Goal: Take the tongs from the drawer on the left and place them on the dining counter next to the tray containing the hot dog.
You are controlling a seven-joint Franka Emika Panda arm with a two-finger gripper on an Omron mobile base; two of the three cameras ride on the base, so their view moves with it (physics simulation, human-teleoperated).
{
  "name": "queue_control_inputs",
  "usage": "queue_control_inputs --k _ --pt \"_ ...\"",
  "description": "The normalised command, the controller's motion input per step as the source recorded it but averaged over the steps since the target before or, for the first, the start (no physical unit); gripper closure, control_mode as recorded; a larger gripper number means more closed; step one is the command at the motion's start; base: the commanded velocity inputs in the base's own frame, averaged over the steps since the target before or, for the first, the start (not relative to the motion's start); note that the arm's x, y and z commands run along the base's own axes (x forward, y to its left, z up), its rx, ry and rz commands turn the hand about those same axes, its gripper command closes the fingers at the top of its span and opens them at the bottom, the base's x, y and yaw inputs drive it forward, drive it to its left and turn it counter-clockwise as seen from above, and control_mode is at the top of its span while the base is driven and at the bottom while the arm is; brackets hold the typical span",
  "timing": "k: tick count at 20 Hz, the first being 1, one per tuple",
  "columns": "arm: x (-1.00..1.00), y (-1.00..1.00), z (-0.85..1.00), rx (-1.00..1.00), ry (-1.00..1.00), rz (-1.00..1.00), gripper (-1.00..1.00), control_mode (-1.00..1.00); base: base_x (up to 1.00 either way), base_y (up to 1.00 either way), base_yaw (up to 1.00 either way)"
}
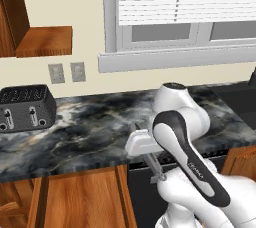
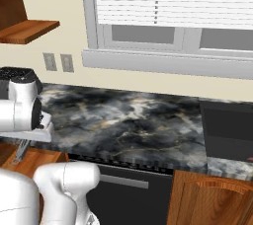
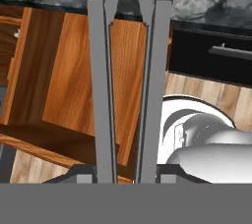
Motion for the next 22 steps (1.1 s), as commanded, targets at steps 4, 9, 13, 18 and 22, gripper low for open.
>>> queue_control_inputs --k 4,9,13,18,22 --pt "0.46 -0.31 0.59 0.01 0.00 0.06 1.00 -1.00 0.00 0.00 0.00" --pt "0.24 -0.33 0.50 -0.01 -0.02 0.02 1.00 -1.00 0.00 0.00 0.00" --pt "0.12 -0.34 0.30 -0.06 -0.06 0.00 1.00 -1.00 0.00 0.00 0.00" --pt "0.20 -0.37 0.14 -0.10 -0.01 0.00 1.00 -1.00 0.00 0.00 0.00" --pt "0.12 -0.44 0.01 -0.04 -0.06 0.00 1.00 -1.00 0.00 0.00 0.00"
